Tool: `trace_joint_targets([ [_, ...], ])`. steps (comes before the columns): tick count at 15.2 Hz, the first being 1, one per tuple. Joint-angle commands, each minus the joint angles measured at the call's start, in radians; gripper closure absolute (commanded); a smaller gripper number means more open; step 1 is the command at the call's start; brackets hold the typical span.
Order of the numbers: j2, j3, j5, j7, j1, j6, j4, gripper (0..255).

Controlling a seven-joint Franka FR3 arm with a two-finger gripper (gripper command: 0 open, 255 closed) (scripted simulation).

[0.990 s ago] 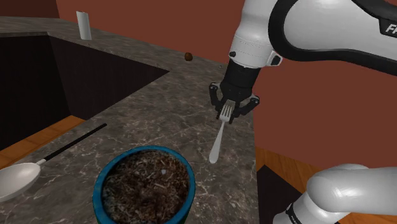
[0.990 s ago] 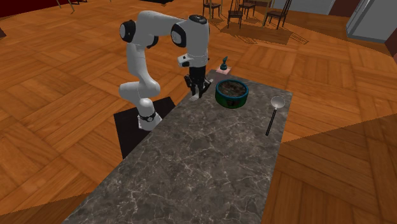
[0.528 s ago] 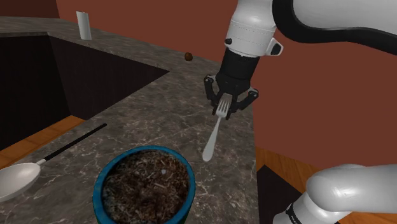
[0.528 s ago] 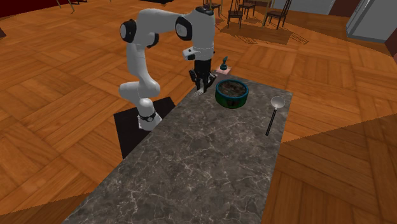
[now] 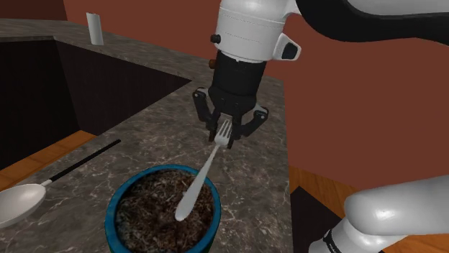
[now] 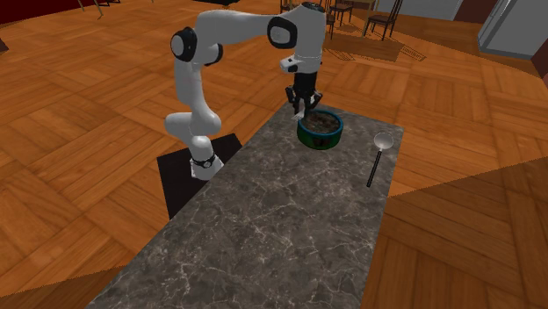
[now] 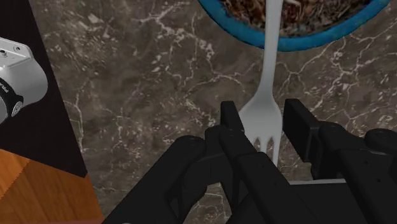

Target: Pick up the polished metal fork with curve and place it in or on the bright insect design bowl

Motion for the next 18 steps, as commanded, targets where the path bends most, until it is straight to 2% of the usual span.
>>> trace_joint_targets([
  [1, 0.041, 0.104, -0.014, 0.067, -0.047, 0.007, 0.052, 255],
  [3, 0.093, 0.247, -0.042, 0.135, -0.137, 0.005, 0.125, 255],
  [4, 0.113, 0.337, -0.053, 0.165, -0.202, 0.001, 0.166, 255],
  [6, 0.113, 0.528, -0.047, 0.204, -0.373, -0.018, 0.255, 255],
  [7, 0.085, 0.623, -0.02, 0.213, -0.476, -0.038, 0.316, 255],
  [9, 0.071, 0.588, -0.006, 0.202, -0.443, -0.012, 0.276, 255],
  [18, 0.072, 0.539, -0.007, 0.2, -0.346, 0.118, 0.115, 255],
])
